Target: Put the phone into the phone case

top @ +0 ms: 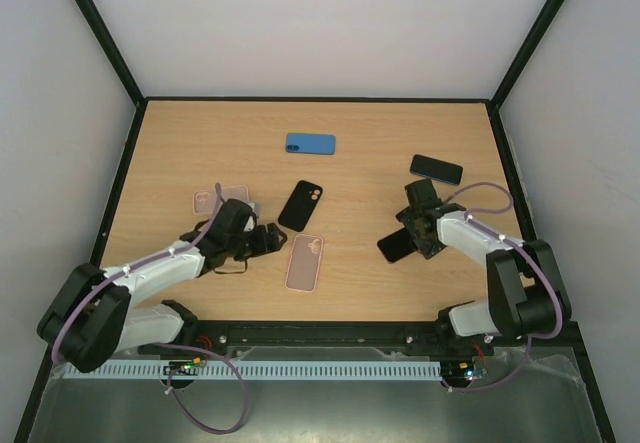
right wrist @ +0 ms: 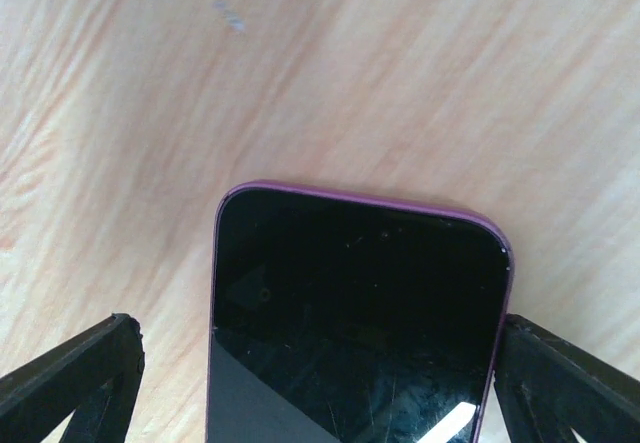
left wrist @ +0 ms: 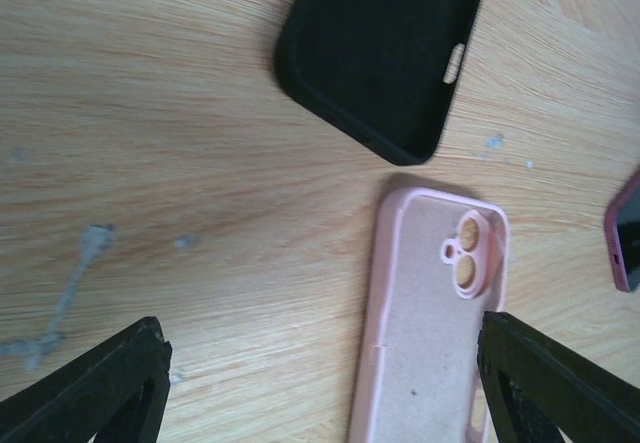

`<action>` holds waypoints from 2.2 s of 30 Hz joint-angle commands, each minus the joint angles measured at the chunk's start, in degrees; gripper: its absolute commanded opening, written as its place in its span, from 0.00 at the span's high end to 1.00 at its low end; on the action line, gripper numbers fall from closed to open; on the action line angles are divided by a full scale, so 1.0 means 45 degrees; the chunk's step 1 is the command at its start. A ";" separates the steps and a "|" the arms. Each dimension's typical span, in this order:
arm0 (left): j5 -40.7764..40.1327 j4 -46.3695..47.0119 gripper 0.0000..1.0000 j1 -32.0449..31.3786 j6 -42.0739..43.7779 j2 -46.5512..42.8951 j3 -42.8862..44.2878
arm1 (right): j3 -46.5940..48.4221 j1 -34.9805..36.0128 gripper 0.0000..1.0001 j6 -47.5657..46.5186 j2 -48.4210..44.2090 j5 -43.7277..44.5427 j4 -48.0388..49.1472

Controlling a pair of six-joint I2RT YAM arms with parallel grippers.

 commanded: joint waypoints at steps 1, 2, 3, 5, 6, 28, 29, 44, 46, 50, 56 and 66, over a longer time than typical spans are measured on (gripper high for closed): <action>0.0204 0.0827 0.16 -0.0561 -0.0555 -0.0009 -0.0241 | 0.0414 -0.0035 0.08 -0.1382 0.0802 -0.0987 0.0872; 0.0236 0.0949 0.16 -0.0697 -0.0691 0.0031 -0.0282 | 0.0520 -0.0027 0.08 -0.1582 0.1017 -0.1053 0.0853; 0.0274 0.1072 0.16 -0.0836 -0.0813 0.0080 -0.0323 | 0.0580 -0.0008 0.08 -0.1807 0.1143 -0.1150 0.0863; 0.0301 0.1242 0.16 -0.1103 -0.0986 0.0180 -0.0366 | 0.0649 0.0102 0.09 -0.2320 0.1327 -0.1337 0.0992; 0.0269 0.1274 0.16 -0.1194 -0.1037 0.0204 -0.0358 | 0.0696 0.0215 0.10 -0.2505 0.1397 -0.1363 0.1017; 0.0504 0.3353 0.17 -0.3333 -0.3193 0.1025 -0.1137 | 0.1868 0.4056 0.14 -0.4004 0.2814 0.0838 0.0518; 0.0483 0.3547 0.17 -0.3507 -0.3328 0.1123 -0.1121 | 0.1894 0.4123 0.14 -0.4019 0.2894 0.0923 0.0472; -0.0050 0.5418 0.17 -0.5088 -0.4769 0.1658 -0.1113 | 0.2236 0.4421 0.19 -0.4234 0.4620 0.2031 0.0496; -0.0578 0.4890 0.16 -0.5059 -0.4706 0.1056 -0.1193 | 0.2204 0.4430 0.20 -0.4242 0.4686 0.2132 0.0530; -0.1411 0.3482 0.14 -0.4712 -0.4353 0.0030 -0.1230 | 0.1995 0.4430 0.21 -0.4345 0.4582 0.2040 0.0701; -0.1136 0.2625 0.15 -0.3513 -0.3938 -0.1291 -0.1555 | 0.1173 0.4425 0.27 -0.5648 0.3794 0.0561 0.1711; 0.0332 0.2531 0.18 -0.1674 -0.3397 -0.2158 -0.2056 | -0.0343 0.4431 0.32 -0.7191 0.1169 -0.0822 0.2284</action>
